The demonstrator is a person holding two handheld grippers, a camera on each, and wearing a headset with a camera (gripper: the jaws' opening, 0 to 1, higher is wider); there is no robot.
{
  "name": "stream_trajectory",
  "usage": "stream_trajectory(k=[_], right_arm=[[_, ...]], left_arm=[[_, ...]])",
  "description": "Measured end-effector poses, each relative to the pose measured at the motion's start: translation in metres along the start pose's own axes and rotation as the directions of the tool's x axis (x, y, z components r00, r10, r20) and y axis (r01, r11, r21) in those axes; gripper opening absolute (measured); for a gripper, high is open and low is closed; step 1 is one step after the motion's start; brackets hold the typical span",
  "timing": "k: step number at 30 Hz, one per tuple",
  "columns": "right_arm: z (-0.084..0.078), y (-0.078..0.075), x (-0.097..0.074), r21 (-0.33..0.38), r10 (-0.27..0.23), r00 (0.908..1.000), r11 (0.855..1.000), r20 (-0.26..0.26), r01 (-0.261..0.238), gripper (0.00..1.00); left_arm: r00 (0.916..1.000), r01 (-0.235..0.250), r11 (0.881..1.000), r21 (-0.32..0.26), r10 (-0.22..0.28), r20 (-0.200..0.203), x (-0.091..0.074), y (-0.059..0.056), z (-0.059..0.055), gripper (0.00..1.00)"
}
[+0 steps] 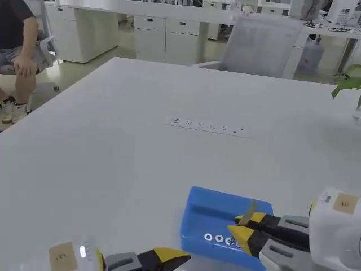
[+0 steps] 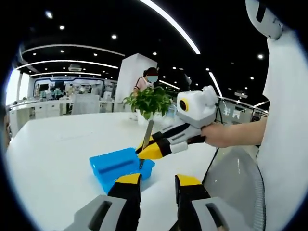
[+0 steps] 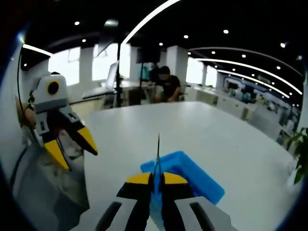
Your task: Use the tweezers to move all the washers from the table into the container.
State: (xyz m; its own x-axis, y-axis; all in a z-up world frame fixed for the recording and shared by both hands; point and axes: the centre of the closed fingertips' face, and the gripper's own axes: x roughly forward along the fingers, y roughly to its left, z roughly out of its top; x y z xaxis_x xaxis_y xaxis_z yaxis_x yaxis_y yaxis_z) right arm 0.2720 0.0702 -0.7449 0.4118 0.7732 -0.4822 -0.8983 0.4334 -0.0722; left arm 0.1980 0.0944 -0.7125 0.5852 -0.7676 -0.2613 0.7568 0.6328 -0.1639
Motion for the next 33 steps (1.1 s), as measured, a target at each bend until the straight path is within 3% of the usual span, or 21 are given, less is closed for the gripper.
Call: stream_trajectory(k=[5, 9, 14, 17, 23, 24, 28, 33], right_arm=[[-0.019, 0.021, -0.008, -0.017, 0.083, 0.9959, 0.996, -0.036, -0.084, 0.04], [-0.028, 0.036, -0.017, -0.085, 0.145, 0.9879, 0.985, -0.054, -0.150, 0.04], [-0.035, 0.054, -0.027, -0.126, 0.243, 0.9670, 0.960, -0.078, -0.251, 0.04], [-0.039, 0.063, -0.032, -0.152, 0.296, 0.9499, 0.939, -0.101, -0.309, 0.04], [-0.049, 0.072, -0.037, -0.183, 0.336, 0.9330, 0.917, -0.130, -0.355, 0.03], [-0.050, 0.073, -0.037, -0.184, 0.339, 0.9314, 0.915, -0.133, -0.359, 0.03], [-0.057, 0.082, -0.039, -0.210, 0.362, 0.9159, 0.895, -0.173, -0.393, 0.03], [-0.063, 0.088, -0.038, -0.221, 0.368, 0.9053, 0.884, -0.212, -0.411, 0.04]], left_arm=[[0.9982, 0.059, 0.998, -0.016, -0.059, 0.003, 0.004, -0.009, 0.008, 0.27], [0.9876, 0.145, 0.988, 0.061, -0.141, -0.069, 0.009, -0.019, 0.000, 0.23], [0.9714, 0.219, 0.971, 0.097, -0.208, -0.115, 0.019, -0.030, -0.005, 0.23], [0.9642, 0.251, 0.964, 0.090, -0.241, -0.112, 0.023, -0.033, -0.003, 0.23], [0.9458, 0.309, 0.946, 0.096, -0.296, -0.134, 0.029, -0.041, -0.003, 0.19], [0.9379, 0.331, 0.938, 0.103, -0.315, -0.146, 0.029, -0.044, -0.004, 0.18], [0.9208, 0.371, 0.922, 0.108, -0.350, -0.173, 0.032, -0.051, -0.007, 0.09], [0.8997, 0.413, 0.905, 0.099, -0.388, -0.199, 0.036, -0.057, -0.012, 0.08]])
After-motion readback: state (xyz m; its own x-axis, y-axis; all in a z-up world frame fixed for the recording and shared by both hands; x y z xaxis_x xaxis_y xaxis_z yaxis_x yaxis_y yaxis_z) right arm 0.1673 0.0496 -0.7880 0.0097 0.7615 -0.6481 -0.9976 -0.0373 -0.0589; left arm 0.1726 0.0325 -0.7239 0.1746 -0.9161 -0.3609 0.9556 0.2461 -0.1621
